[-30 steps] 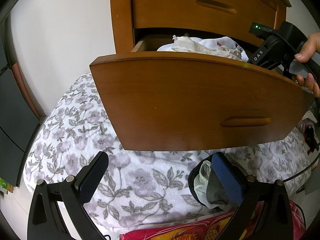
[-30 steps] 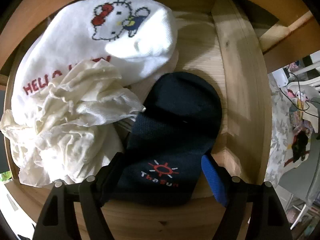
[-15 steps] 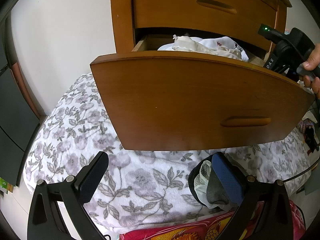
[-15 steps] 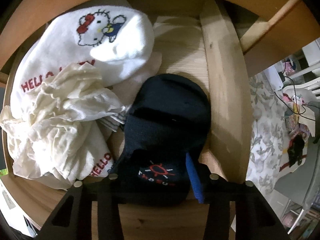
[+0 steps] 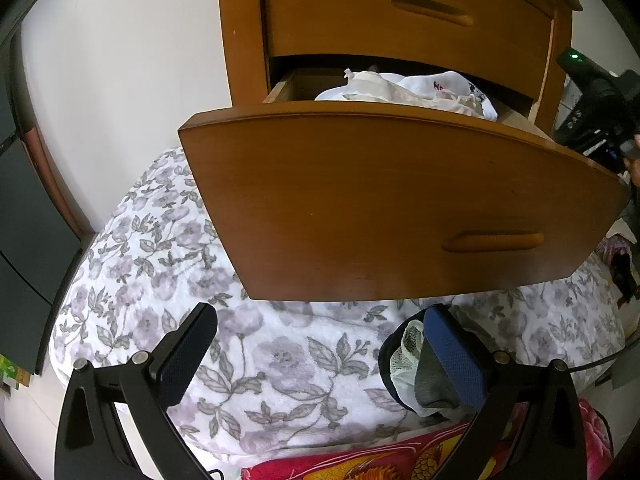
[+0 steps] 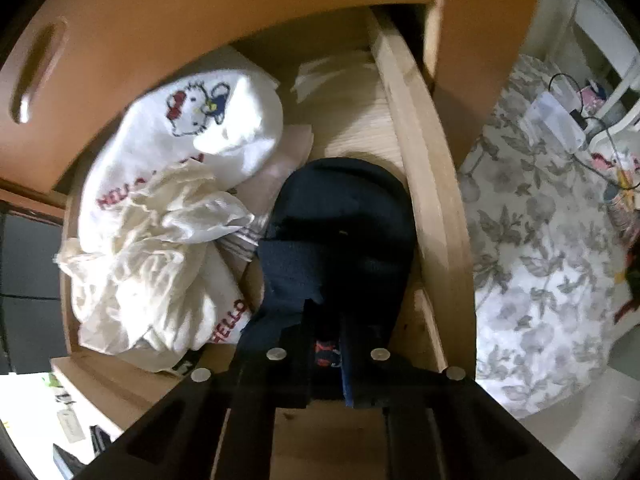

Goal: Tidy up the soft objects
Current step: 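Lift the navy cloth out of the drawer with the right tool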

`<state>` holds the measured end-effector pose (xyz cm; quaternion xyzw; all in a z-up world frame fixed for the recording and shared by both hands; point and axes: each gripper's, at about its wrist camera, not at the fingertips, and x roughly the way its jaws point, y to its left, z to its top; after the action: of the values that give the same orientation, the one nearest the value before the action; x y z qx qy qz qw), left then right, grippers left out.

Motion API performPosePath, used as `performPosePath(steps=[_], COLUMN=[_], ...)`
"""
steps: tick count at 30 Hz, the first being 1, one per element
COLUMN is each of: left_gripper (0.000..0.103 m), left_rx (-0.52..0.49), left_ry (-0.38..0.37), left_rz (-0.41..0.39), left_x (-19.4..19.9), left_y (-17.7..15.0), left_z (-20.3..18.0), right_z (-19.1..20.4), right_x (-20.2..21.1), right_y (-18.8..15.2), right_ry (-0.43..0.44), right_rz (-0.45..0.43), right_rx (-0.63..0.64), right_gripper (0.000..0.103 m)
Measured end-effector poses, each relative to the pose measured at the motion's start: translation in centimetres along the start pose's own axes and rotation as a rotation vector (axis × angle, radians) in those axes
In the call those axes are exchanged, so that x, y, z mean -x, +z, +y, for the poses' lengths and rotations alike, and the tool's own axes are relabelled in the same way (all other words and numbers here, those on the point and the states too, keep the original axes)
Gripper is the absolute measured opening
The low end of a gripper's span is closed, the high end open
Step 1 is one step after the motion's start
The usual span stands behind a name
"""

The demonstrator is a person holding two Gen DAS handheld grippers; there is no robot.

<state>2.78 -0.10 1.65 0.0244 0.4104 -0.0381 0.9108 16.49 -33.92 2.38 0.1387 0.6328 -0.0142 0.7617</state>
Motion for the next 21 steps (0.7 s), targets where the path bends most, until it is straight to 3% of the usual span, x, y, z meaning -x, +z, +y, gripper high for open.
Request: performPosePath(steps=[10, 21], left_gripper=[0.103, 0.103], left_rx=[-0.023, -0.048], left_ry=[0.016, 0.032], left_rz=[0.000, 0.009], left_x=[0.0, -0.2], left_y=[0.0, 0.0], left_z=[-0.4, -0.8], right_z=[-2.5, -3.2], right_x=[4.9, 10.7], right_y=[-3.5, -9.4], right_ry=[0.172, 0.301], right_rz=[-0.180, -0.473], right_rx=[-0.060, -0.163], right_gripper=[0.008, 0.008])
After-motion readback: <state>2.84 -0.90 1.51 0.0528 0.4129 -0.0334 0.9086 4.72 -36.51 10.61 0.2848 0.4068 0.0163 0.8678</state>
